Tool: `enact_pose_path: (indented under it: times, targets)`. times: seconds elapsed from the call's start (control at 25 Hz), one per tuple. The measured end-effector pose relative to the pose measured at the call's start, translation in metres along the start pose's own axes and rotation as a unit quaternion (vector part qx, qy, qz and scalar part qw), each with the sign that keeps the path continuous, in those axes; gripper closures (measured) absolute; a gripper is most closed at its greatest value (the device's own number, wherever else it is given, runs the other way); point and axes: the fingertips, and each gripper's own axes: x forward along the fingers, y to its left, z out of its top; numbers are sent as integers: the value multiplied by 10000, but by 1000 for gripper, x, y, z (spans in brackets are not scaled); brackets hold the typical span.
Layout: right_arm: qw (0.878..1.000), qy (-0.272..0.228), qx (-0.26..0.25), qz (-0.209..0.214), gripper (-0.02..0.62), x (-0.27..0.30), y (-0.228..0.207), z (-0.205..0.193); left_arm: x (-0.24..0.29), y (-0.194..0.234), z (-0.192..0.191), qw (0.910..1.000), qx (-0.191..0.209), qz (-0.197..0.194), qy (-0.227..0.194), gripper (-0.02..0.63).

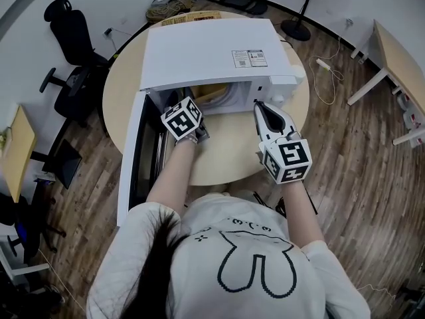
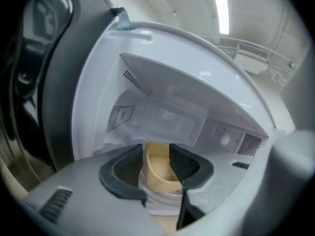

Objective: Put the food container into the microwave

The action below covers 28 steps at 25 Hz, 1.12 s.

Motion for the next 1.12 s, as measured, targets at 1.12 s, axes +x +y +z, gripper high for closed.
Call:
enact_pose_path:
  times: [1.12]
  targets:
    - [9963,-237,-26,830,565,-4,-1,52,-98,-29,48,9954,811,-244,-454,442]
